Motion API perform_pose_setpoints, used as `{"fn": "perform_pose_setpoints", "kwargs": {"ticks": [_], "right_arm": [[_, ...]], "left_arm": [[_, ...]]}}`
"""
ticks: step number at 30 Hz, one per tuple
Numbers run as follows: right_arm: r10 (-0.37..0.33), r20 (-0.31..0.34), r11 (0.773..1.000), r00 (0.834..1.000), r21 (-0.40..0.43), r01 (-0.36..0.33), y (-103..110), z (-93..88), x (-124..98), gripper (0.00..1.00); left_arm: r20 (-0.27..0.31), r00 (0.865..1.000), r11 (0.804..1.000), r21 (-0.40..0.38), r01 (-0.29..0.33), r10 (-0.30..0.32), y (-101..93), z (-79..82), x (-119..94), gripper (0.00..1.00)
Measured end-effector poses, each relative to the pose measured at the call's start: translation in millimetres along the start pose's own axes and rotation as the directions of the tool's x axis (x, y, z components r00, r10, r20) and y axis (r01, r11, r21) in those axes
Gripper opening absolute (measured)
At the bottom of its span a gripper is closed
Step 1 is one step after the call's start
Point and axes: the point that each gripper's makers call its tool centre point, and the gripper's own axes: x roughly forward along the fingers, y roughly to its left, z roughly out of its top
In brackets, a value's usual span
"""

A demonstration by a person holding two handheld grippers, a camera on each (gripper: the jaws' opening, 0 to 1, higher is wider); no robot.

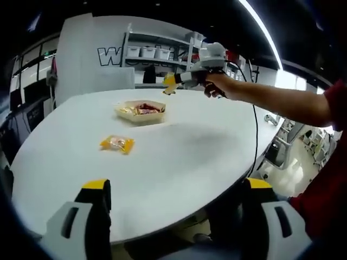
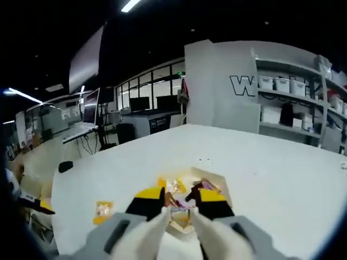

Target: Place the target food into the container with the food tongs after gripping and lifting it, then release it inside without dropping or visibly crushing the food.

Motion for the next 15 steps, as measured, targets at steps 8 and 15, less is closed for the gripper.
{"fn": "perform_pose_setpoints", "kwargs": {"ticks": [8,15], "right_arm": [[-0.006,-0.002,0.999,1.0,-0.033,0.006,-7,12.8,8,0.17],[-0.005,-0.002,1.0,1.0,-0.028,0.005,1,15.9,9,0.17]], "left_arm": [[0.002,1.0,1.0,-0.008,-0.007,0.007,4.5,-0.3,0,0.99],[-0.001,1.0,1.0,-0.016,-0.009,0.009,7.7,-1.3,0,0.99]]}}
